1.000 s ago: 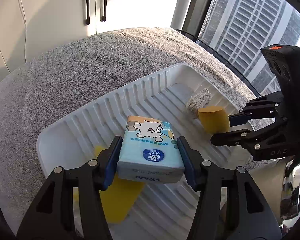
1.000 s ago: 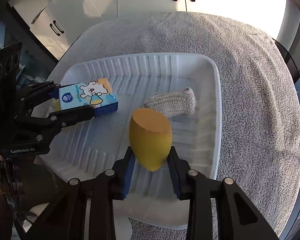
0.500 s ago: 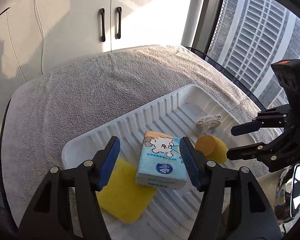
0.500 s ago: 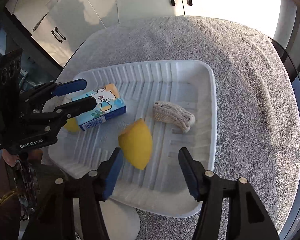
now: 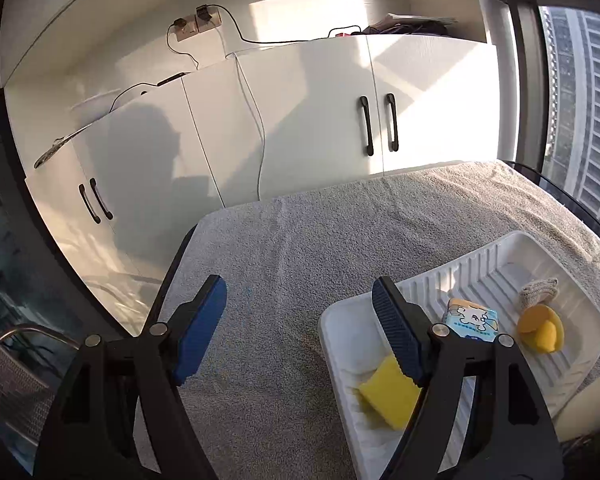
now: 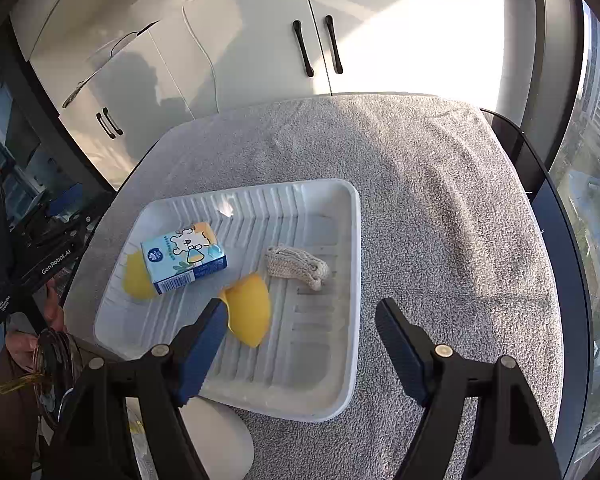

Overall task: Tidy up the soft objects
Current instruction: 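Move both tools back toward the remaining sponges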

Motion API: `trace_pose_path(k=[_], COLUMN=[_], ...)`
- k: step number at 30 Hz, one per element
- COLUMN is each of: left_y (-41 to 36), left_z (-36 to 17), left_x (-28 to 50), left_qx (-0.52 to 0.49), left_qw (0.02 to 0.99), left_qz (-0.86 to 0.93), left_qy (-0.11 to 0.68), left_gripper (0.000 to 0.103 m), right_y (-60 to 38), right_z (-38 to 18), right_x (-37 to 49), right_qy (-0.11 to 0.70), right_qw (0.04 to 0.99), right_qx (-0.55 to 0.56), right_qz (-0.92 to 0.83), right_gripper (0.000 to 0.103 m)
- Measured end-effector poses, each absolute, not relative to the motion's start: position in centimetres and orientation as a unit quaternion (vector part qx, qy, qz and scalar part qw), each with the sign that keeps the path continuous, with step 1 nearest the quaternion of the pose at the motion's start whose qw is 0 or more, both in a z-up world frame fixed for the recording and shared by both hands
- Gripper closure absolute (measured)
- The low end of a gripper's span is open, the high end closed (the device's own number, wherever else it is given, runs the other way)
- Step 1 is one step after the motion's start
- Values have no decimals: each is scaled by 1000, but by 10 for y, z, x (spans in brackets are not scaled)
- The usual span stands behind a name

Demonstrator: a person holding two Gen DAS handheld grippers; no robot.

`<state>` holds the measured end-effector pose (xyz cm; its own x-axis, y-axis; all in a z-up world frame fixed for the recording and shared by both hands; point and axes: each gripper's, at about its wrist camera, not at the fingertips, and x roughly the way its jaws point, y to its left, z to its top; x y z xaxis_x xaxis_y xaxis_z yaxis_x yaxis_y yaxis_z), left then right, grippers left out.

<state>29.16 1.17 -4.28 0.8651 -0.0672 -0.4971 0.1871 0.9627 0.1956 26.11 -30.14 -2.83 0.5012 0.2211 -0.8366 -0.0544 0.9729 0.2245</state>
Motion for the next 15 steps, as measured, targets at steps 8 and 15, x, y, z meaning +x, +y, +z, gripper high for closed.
trace_pose_path(k=[8, 15], left_y=[66, 87], left_z=[-24, -37], left_x=[238, 179], left_qx=[44, 64], left_qw=[968, 962], left_qz=[-34, -42], left_qy=[245, 261], left_gripper=[29, 28], right_y=[-342, -332], right_z=[-16, -33], right_x=[202, 118], right_qy=[460, 478], right_qw=[882, 876], right_qx=[102, 57], right_qz=[8, -27], right_gripper=[16, 8])
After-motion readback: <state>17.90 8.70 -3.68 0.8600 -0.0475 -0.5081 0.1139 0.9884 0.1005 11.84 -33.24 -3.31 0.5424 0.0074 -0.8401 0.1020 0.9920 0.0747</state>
